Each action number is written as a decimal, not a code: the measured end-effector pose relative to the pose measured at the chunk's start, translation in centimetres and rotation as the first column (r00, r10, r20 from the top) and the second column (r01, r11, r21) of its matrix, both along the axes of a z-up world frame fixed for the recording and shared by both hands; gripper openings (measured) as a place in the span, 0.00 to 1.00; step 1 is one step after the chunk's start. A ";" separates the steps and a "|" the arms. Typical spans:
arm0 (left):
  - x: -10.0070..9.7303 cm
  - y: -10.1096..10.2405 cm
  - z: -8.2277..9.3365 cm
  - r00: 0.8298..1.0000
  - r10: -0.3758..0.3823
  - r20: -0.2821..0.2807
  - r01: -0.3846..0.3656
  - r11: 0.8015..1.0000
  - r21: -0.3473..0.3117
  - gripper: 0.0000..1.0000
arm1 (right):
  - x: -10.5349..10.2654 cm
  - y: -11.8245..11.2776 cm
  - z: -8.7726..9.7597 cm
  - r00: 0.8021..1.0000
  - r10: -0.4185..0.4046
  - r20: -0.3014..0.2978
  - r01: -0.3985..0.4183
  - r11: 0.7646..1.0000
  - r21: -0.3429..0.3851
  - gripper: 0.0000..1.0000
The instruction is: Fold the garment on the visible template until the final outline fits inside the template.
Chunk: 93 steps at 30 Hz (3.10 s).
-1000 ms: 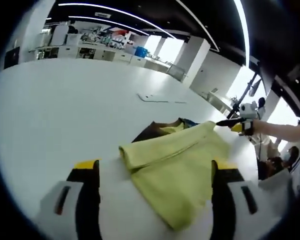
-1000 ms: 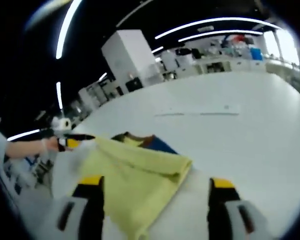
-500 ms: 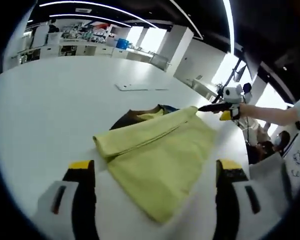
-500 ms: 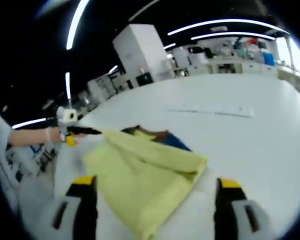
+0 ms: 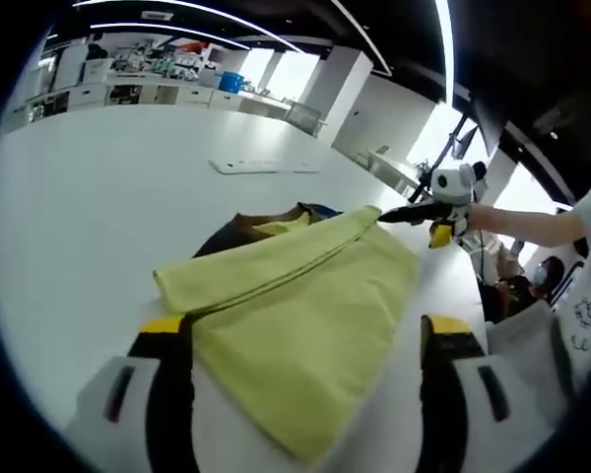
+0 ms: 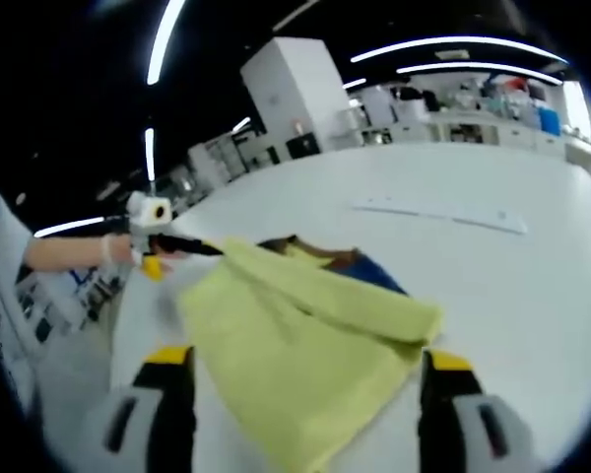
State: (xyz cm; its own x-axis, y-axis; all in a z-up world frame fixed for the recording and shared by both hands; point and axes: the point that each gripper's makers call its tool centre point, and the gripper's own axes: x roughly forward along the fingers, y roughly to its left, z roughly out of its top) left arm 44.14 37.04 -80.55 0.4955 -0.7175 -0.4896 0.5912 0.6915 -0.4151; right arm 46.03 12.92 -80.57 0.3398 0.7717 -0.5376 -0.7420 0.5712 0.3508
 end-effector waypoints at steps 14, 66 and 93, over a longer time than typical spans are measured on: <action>2.7 -0.9 1.3 0.998 0.050 0.044 -0.048 0.998 -0.049 0.91 | 3.1 1.7 0.0 1.000 -0.017 0.011 0.017 1.000 0.022 0.92; 4.0 0.6 -0.8 0.998 0.066 0.025 -0.065 0.998 -0.024 0.87 | 6.5 2.0 -0.5 0.992 -0.123 -0.012 0.123 0.991 0.051 0.92; 7.0 1.0 -0.9 0.991 0.133 0.034 -0.132 0.991 -0.024 0.90 | 6.9 1.7 -1.3 0.989 -0.144 -0.026 0.145 0.989 0.041 0.90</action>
State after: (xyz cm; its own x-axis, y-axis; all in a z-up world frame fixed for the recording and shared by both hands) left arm 51.11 38.05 -81.45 0.6038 -0.6545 -0.4550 0.5096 0.7559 -0.4111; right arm 52.89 14.58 -81.86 0.4376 0.7376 -0.5142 -0.6444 0.6561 0.3928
